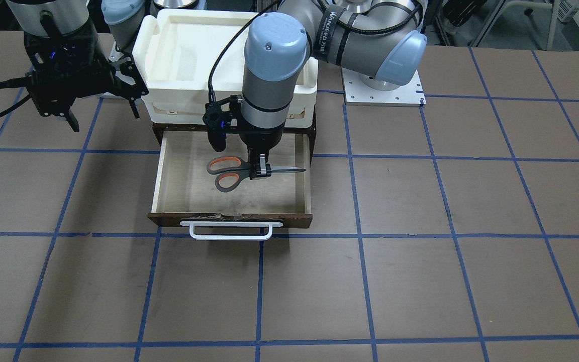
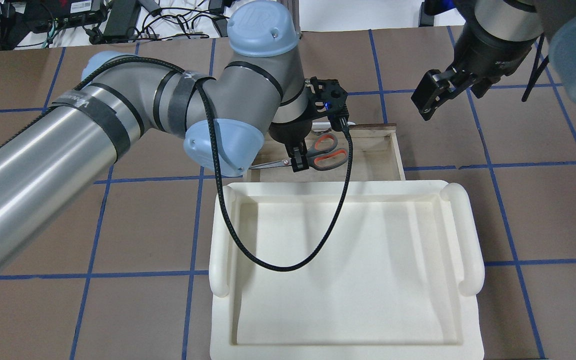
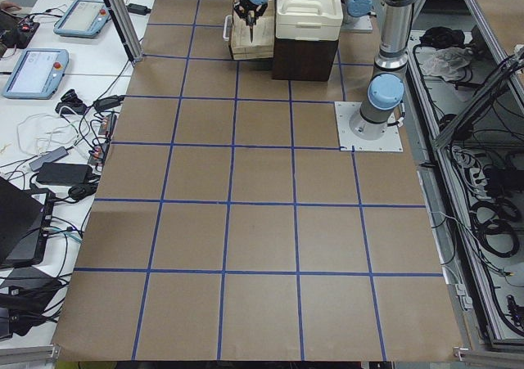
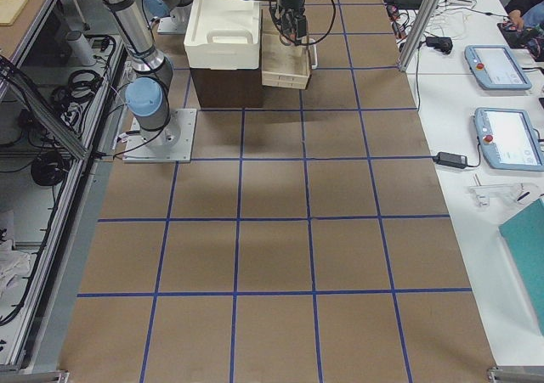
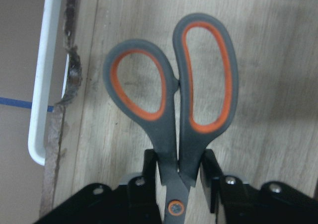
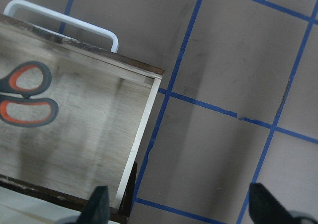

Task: Place scissors in drawer with both arms

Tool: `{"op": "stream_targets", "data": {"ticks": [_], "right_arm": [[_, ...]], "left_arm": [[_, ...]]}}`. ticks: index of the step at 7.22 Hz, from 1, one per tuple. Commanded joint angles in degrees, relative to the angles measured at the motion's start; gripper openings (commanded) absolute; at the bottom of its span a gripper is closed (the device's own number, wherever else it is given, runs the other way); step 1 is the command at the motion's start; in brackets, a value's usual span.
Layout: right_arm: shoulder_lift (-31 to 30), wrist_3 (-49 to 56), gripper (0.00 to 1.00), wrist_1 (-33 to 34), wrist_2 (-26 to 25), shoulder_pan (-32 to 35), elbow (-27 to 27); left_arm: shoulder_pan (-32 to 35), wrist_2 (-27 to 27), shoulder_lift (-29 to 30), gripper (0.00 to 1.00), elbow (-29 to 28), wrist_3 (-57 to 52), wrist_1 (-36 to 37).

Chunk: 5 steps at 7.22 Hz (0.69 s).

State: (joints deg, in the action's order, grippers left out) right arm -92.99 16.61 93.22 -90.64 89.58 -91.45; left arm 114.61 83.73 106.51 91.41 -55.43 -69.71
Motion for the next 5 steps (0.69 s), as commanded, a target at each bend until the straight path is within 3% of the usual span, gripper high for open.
{"op": "stream_targets", "data": {"ticks": [1, 5], "right_arm": [[0.62, -9.57, 1.0, -0.32, 0.2, -0.02, -0.04], [0.71, -14.4, 1.0, 0.12, 0.11, -0.02, -0.04]], "left_arm": [[2.18, 0.21, 1.94, 0.0, 0.0, 1.81, 1.76], [5.35, 1.88, 5.11, 0.0, 0.79, 2.35, 3.44]]}}
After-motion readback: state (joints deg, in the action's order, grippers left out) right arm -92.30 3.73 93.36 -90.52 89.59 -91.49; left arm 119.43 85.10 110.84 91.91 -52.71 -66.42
